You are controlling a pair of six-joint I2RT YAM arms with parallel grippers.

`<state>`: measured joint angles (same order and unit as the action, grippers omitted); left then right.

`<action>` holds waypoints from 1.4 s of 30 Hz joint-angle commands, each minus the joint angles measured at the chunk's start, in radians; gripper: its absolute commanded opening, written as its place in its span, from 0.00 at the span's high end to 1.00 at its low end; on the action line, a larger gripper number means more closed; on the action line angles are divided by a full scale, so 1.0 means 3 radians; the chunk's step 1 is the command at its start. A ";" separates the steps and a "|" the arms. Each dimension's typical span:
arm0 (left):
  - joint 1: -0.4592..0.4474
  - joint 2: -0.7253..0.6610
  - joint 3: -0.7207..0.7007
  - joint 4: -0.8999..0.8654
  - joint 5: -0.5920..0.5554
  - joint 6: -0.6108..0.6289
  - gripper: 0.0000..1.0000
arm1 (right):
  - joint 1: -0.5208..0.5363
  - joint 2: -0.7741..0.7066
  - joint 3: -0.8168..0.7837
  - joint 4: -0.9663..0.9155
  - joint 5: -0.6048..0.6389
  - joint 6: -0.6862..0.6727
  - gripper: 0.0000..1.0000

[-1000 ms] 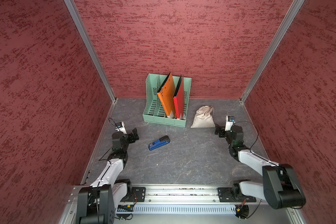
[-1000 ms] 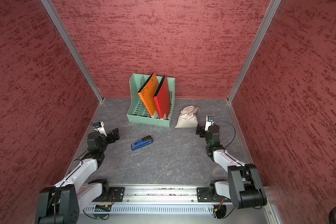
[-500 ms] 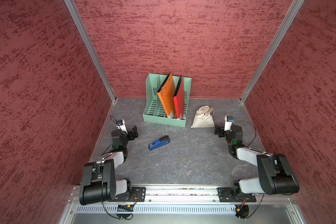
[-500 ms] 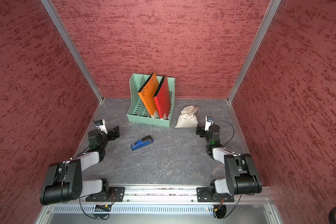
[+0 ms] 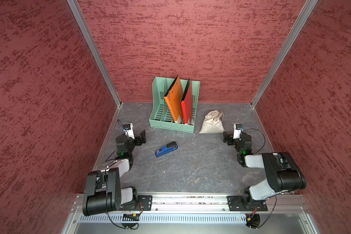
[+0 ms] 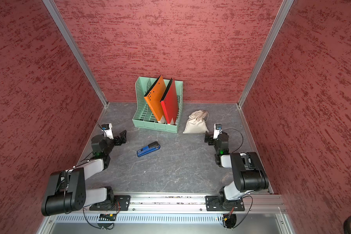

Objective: Close the soil bag
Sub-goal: Reset both arms

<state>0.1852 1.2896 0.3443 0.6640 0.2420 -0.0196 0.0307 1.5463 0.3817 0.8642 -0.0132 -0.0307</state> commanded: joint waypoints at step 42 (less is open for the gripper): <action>-0.0451 0.0789 0.0131 0.0724 -0.0415 0.0113 0.00 | -0.0041 0.0002 0.0026 0.0137 -0.0003 0.0008 0.02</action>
<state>0.0441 1.5299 0.3660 0.8696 0.1104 0.0086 0.0269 1.5463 0.3820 0.8791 -0.0143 -0.0303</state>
